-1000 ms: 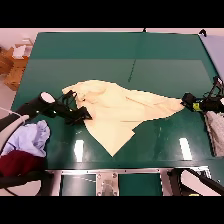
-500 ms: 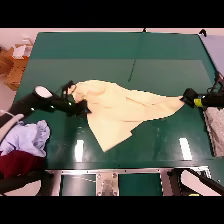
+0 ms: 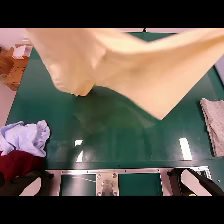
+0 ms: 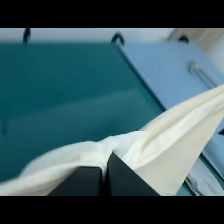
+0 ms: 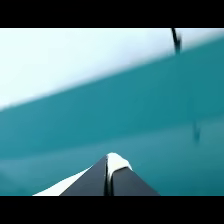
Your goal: Fold the shirts.
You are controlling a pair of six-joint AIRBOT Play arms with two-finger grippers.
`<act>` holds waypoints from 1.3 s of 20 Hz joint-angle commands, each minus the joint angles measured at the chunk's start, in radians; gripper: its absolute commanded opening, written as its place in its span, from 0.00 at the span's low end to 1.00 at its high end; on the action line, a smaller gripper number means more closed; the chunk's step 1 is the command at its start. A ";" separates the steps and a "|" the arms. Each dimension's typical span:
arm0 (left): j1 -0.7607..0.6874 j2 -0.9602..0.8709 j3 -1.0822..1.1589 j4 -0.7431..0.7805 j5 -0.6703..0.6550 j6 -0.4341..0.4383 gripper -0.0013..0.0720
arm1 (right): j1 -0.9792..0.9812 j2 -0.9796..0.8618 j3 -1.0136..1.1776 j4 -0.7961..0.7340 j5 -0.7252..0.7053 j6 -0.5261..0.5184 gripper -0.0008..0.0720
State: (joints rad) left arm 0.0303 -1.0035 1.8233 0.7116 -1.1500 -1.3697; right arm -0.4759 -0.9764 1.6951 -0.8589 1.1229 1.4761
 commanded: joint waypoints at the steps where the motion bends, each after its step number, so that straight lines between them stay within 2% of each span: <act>1: 0.024 0.029 0.366 0.072 0.003 -0.037 0.06 | -0.075 0.056 0.286 0.017 0.014 0.039 0.04; 4: 0.024 0.063 0.406 0.074 0.031 -0.037 0.06 | -0.124 0.127 0.358 -0.008 -0.021 0.039 0.04; 7: 0.023 0.081 0.406 0.074 0.062 -0.035 0.06 | -0.127 0.184 0.358 -0.116 -0.049 0.039 0.04; 10: 0.024 0.076 0.386 0.084 0.035 -0.036 0.06 | -0.127 0.181 0.339 -0.140 -0.048 0.039 0.04; 13: 0.024 0.071 0.195 0.090 0.030 -0.031 0.06 | -0.126 0.154 0.233 -0.121 -0.031 0.039 0.04; 16: 0.023 0.029 -0.061 0.089 0.032 -0.007 0.06 | -0.124 0.124 0.003 -0.113 -0.023 0.037 0.04; 19: 0.010 -0.104 -0.277 0.047 0.061 0.085 0.06 | -0.121 0.058 -0.319 -0.070 -0.080 -0.023 0.04; 22: -0.038 -0.335 -0.392 0.021 0.146 0.149 0.06 | -0.064 -0.082 -0.620 0.003 -0.268 -0.113 0.04; 24: -0.032 -0.500 -0.391 -0.020 0.194 0.148 0.06 | -0.018 -0.241 -0.692 0.026 -0.378 -0.152 0.04; 26: -0.018 -0.624 -0.377 -0.070 0.247 0.147 0.06 | -0.006 -0.433 -0.650 0.077 -0.397 -0.157 0.03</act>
State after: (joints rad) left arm 0.0082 -1.4479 1.4719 0.7040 -0.9787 -1.2438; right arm -0.5137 -1.2011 1.1107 -0.8516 0.8307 1.3659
